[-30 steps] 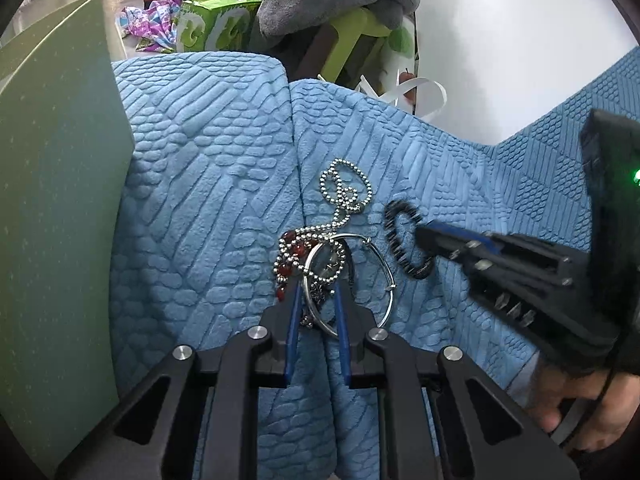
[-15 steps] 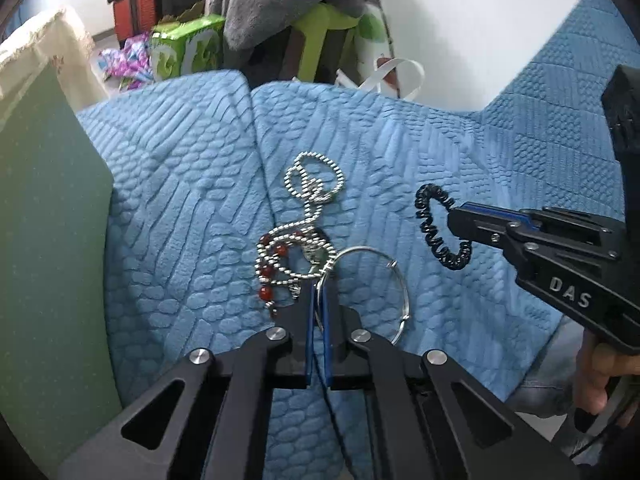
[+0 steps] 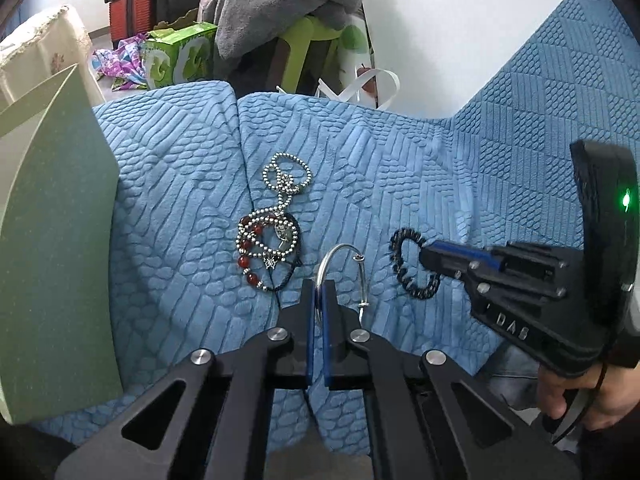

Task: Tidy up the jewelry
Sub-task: 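Grasp the silver bangle with the left gripper while the right holds the coil tie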

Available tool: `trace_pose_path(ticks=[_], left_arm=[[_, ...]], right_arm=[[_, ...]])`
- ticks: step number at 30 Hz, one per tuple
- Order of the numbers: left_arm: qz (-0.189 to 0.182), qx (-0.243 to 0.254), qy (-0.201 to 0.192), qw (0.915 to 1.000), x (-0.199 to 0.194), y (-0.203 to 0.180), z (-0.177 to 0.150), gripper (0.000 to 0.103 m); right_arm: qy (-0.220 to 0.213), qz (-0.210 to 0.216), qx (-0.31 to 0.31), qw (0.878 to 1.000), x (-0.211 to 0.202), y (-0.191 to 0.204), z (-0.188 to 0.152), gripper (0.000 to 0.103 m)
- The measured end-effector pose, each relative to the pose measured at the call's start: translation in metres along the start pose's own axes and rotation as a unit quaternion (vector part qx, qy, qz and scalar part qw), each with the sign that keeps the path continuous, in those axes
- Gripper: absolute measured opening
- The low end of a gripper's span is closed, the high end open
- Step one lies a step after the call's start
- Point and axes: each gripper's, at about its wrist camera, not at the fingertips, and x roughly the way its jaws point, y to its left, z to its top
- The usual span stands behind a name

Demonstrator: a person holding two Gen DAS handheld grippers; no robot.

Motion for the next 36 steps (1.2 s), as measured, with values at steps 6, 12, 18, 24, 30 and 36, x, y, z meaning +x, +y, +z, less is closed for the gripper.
trace_pose_path(ticks=[6,12,18,24,30,36], left_arm=[[-0.016,0.002,-0.016,0.9997,-0.020,-0.002,0.003,0.000],[-0.022,0.008,-0.018,0.9996,-0.029,-0.001,-0.001,0.000],[-0.008,0.006,-0.009,0.9999,-0.013,0.008,-0.004,0.000],[0.033,0.024,-0.010,0.9991,0.002,-0.003,-0.008,0.062],[0.044,0.046,-0.017,0.9978,0.007,-0.012,-0.014,0.066],[0.056,0.077,0.006,0.9954,0.026,-0.021,-0.022,0.066]], right_arm=[[-0.005,-0.001,-0.004,1.000,-0.007,0.006,-0.008,0.007],[-0.004,-0.005,-0.001,1.000,-0.007,0.005,-0.010,0.007],[-0.001,-0.008,0.000,1.000,-0.006,0.005,-0.011,0.007],[0.001,-0.008,0.010,1.000,-0.005,-0.002,-0.013,0.007],[-0.004,-0.007,0.026,1.000,-0.009,-0.011,-0.015,0.007],[-0.003,-0.006,0.034,0.999,-0.008,-0.017,-0.020,0.007]])
